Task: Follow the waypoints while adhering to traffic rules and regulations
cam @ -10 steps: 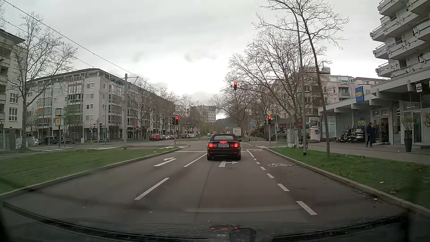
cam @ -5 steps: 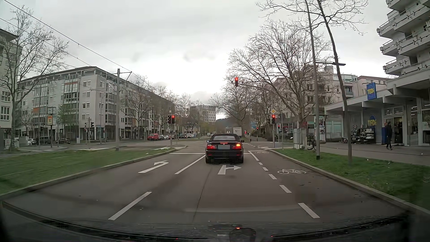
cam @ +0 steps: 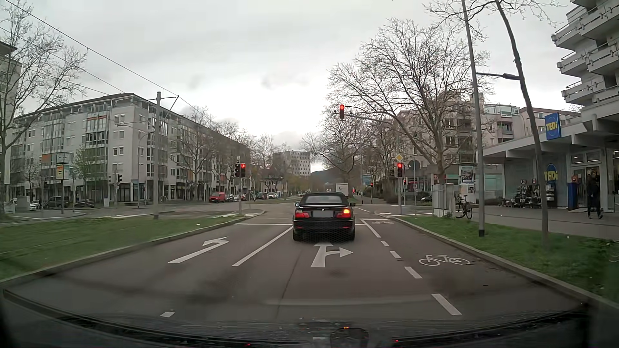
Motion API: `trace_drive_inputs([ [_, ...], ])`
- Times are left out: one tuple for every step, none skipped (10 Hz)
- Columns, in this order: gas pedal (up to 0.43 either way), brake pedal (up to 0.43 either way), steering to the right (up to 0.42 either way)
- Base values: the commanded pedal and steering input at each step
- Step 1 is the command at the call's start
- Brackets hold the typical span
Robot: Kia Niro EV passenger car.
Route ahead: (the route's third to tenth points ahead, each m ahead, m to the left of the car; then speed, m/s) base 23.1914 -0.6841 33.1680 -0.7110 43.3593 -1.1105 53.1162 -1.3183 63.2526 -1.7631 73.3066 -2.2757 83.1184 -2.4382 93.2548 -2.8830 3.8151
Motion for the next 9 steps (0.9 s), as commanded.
trace_drive_inputs([
  [0.0, 0.146, 0.006],
  [0.0, 0.152, 0.008],
  [0.0, 0.159, 0.01],
  [0.0, 0.171, 0.01],
  [0.0, 0.177, 0.01],
  [0.0, 0.183, 0.01],
  [0.0, 0.189, 0.01],
  [0.0, 0.189, 0.01],
  [0.0, 0.189, 0.01],
])
